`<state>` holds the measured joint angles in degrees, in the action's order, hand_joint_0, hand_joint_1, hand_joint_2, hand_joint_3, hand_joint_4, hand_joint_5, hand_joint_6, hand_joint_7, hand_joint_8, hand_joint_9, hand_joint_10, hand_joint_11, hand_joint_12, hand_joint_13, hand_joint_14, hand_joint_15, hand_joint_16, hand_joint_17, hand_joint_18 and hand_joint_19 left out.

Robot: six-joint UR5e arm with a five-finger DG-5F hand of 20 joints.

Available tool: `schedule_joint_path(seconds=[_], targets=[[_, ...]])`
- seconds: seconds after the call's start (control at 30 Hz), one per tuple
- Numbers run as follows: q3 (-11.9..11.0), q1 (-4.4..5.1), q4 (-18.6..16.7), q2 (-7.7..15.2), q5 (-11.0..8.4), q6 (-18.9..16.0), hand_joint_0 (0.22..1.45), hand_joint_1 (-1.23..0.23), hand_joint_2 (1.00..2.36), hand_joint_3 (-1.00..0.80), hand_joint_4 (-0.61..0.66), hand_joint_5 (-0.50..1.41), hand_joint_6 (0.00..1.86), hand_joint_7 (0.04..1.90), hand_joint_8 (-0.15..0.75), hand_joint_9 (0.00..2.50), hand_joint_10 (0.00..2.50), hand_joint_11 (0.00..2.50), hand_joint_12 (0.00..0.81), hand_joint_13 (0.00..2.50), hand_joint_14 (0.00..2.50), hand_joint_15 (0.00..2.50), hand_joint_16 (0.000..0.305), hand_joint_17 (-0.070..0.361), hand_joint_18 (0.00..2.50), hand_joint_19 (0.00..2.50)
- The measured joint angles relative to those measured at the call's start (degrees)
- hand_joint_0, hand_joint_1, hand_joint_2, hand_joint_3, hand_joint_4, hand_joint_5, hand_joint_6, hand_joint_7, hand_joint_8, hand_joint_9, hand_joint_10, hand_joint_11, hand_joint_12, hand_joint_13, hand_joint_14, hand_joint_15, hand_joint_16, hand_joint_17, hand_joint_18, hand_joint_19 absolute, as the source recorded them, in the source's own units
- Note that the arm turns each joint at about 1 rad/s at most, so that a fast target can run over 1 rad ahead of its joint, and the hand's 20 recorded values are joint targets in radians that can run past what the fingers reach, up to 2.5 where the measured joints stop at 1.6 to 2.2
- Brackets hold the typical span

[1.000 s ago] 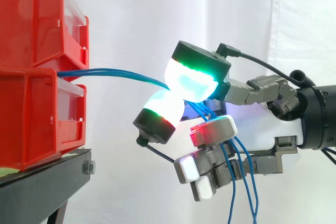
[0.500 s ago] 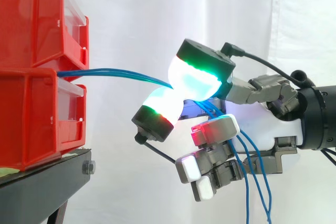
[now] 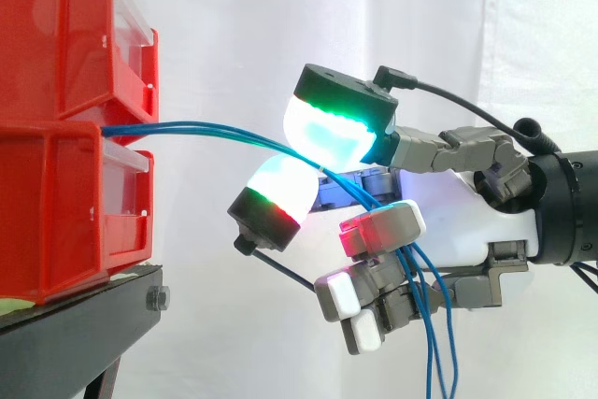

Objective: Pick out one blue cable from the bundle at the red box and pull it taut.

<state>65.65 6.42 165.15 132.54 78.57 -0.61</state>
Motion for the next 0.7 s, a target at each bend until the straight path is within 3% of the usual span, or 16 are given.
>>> schedule_joint_path(seconds=[0.2, 0.3, 0.47, 0.6, 0.7], targets=[[0.0, 0.00, 0.1, 0.0, 0.00, -0.2, 0.62, -0.85, 1.02, -0.14, -0.02, -0.12, 0.93, 1.04, 0.295, 1.36, 0.04, 1.06, 0.323, 1.07, 0.02, 0.52, 0.042, 0.095, 0.97, 0.60], [0.0, 0.00, 0.2, 0.0, 0.00, -0.4, 0.68, -0.89, 1.02, -0.16, -0.08, -0.12, 0.94, 1.13, 0.292, 1.35, 0.04, 1.06, 0.318, 1.09, 0.02, 0.52, 0.041, 0.093, 0.97, 0.60], [0.0, 0.00, 0.3, 0.0, 0.00, -0.6, 0.78, -0.90, 1.01, -0.35, -0.12, -0.13, 0.97, 1.12, 0.290, 1.39, 0.04, 1.07, 0.305, 1.10, 0.02, 0.52, 0.040, 0.090, 0.97, 0.61], [0.0, 0.05, 0.3, 0.0, -0.04, -0.6, 0.67, -0.83, 1.00, -0.47, -0.03, -0.12, 0.97, 0.97, 0.290, 1.43, 0.04, 1.05, 0.313, 1.12, 0.02, 0.53, 0.040, 0.091, 1.00, 0.61], [0.0, 0.08, 0.4, 0.0, -0.07, -1.1, 0.61, -0.77, 1.00, -0.50, 0.01, -0.11, 0.95, 0.99, 0.296, 1.45, 0.04, 1.06, 0.326, 1.15, 0.02, 0.54, 0.041, 0.093, 1.02, 0.63]])
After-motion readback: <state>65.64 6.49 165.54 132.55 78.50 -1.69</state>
